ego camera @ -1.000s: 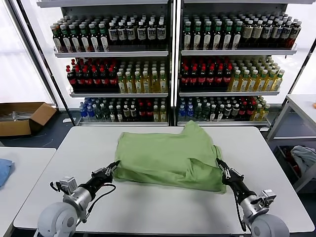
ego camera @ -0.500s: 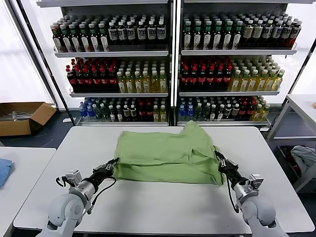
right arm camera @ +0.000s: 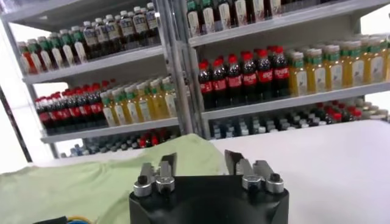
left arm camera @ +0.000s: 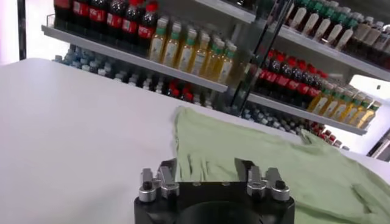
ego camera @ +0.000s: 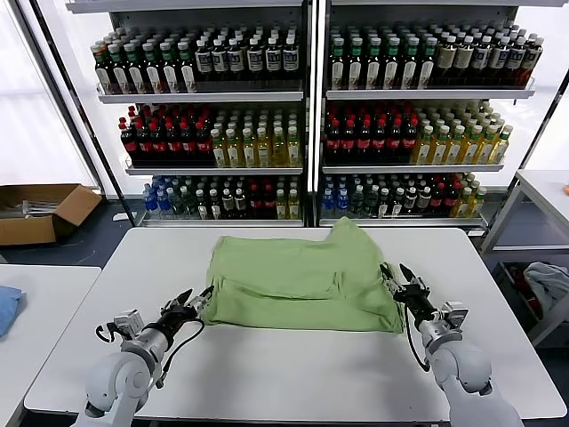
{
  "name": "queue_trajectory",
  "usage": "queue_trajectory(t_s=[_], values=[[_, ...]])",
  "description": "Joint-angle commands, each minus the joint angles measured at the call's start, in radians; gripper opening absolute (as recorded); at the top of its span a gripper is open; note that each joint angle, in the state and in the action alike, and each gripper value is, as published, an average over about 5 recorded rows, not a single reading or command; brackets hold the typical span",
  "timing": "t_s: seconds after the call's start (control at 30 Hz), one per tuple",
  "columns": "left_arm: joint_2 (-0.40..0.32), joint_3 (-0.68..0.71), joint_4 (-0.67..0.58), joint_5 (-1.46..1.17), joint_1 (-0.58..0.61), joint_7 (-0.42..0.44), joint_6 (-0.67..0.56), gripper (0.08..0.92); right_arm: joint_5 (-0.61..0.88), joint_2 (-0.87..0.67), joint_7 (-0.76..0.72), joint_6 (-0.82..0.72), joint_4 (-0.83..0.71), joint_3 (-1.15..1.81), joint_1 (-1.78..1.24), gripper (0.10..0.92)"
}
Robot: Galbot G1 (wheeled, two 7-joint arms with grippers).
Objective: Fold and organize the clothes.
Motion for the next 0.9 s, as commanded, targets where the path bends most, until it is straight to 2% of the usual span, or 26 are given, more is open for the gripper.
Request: queue_trajectory(t_s=[0.03,0.13,0.23,0.3,0.4,0.5,0.9], values=[[-0.015,0.008,-0.048,0.015,0.087,-0.043,0.004,0.739,-0.114,-0.014,0.034,-0.086,0.189,0.029,-0.194,0.778],[-0.019,0.013,-0.037,0.019,0.088,-0.055,0.003,0.801,-0.143,-0.015,0.030,-0.103,0.234,0.044,-0.279,0.815],[-0.021,0.019,-0.023,0.021,0.080,-0.065,0.004,0.820,-0.145,-0.014,0.023,-0.106,0.250,0.052,-0.324,0.822],[-0.022,0.023,-0.013,0.021,0.072,-0.071,0.007,0.822,-0.146,-0.014,0.020,-0.107,0.251,0.048,-0.337,0.817],[-0.023,0.027,-0.001,0.019,0.061,-0.075,0.011,0.817,-0.148,-0.012,0.023,-0.117,0.241,0.031,-0.335,0.766],[-0.024,0.029,0.013,0.018,0.054,-0.073,0.010,0.764,-0.150,-0.008,0.026,-0.129,0.221,0.008,-0.321,0.680],[-0.013,0.022,0.034,0.011,0.047,-0.052,-0.001,0.420,-0.145,0.009,0.052,-0.139,0.183,-0.027,-0.267,0.351]])
